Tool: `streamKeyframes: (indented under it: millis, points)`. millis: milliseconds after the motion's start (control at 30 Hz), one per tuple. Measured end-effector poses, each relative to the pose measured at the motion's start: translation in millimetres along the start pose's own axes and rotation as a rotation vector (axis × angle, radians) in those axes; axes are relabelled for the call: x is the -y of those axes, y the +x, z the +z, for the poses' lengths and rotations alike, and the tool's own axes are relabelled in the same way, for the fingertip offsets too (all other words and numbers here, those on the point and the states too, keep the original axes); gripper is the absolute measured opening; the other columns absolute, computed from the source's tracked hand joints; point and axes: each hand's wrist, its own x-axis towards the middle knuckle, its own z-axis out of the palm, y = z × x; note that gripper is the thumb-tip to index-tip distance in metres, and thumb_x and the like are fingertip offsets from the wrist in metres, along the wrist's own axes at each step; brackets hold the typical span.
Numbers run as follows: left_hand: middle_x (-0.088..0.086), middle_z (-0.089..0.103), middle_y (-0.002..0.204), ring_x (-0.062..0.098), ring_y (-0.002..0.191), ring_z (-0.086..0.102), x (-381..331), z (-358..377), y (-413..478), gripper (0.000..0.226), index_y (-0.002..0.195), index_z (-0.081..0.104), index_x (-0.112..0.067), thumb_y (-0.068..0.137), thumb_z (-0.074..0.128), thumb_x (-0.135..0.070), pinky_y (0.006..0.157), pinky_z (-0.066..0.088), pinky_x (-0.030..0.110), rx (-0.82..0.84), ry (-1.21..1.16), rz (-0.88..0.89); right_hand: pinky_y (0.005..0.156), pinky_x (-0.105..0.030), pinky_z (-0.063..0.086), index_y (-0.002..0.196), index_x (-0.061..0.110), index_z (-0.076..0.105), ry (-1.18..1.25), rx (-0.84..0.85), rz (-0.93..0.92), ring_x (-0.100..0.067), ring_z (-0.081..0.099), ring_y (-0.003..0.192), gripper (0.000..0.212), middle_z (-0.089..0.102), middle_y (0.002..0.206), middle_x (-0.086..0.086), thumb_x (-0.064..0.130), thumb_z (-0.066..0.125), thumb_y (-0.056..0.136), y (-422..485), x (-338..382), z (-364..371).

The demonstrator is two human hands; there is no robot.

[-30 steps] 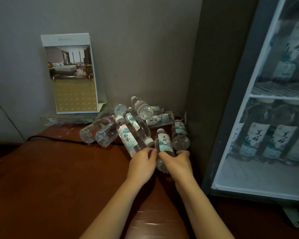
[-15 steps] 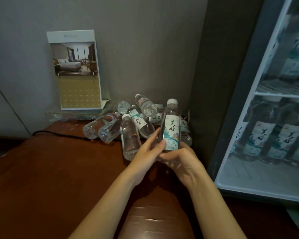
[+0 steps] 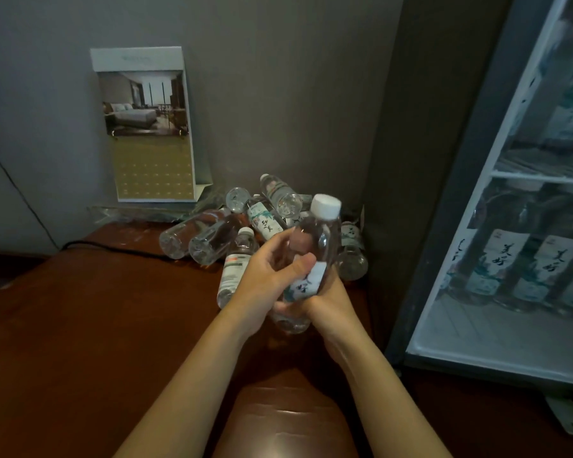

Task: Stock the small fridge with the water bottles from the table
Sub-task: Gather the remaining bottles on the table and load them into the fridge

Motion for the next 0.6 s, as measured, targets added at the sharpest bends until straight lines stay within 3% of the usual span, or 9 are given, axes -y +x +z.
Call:
streamKeyframes:
  millis: [233, 367, 500, 600]
  points:
    - [-0.001, 0.072, 0.101, 0.016, 0.101, 0.066, -1, -8, 2, 0.042, 0.104, 0.063, -0.025, 0.066, 0.077, -0.014, 0.086, 0.053, 0.028, -0.031, -0.070, -0.010, 0.084, -0.034, 0.057, 0.128, 0.018, 0.043, -0.073, 0.024, -0.015, -0.016, 0.063, 0.106, 0.084, 0.064, 0.115, -0.002, -0.009, 0.077, 0.056, 2, -8, 4]
    - [0.003, 0.070, 0.094, 0.016, 0.089, 0.067, -1, -9, 1, 0.023, 0.098, 0.064, -0.019, 0.080, 0.065, -0.004, 0.073, 0.054, 0.024, -0.086, 0.013, -0.002, 0.081, -0.026, 0.056, 0.125, 0.019, 0.042, -0.107, 0.046, -0.026, -0.010, 0.064, 0.100, 0.077, 0.064, 0.109, 0.001, -0.008, 0.078, 0.062, -2, 0, 1]
    - [-0.005, 0.070, 0.083, 0.008, 0.078, 0.067, -5, -7, -4, 0.022, 0.093, 0.064, -0.020, 0.082, 0.061, -0.001, 0.065, 0.053, 0.019, -0.092, 0.092, 0.040, 0.089, -0.030, 0.052, 0.128, 0.021, 0.043, -0.199, 0.064, -0.020, -0.011, 0.063, 0.104, 0.081, 0.065, 0.112, 0.003, -0.001, 0.082, 0.060, -5, 5, 1]
    - [-0.007, 0.070, 0.080, 0.006, 0.075, 0.066, -9, -3, -12, 0.021, 0.092, 0.064, -0.020, 0.083, 0.060, 0.000, 0.064, 0.052, 0.018, -0.100, 0.109, 0.048, 0.083, -0.023, 0.052, 0.128, 0.021, 0.044, -0.199, 0.062, -0.013, -0.011, 0.062, 0.104, 0.079, 0.065, 0.113, 0.003, -0.001, 0.080, 0.062, -13, 8, 1]
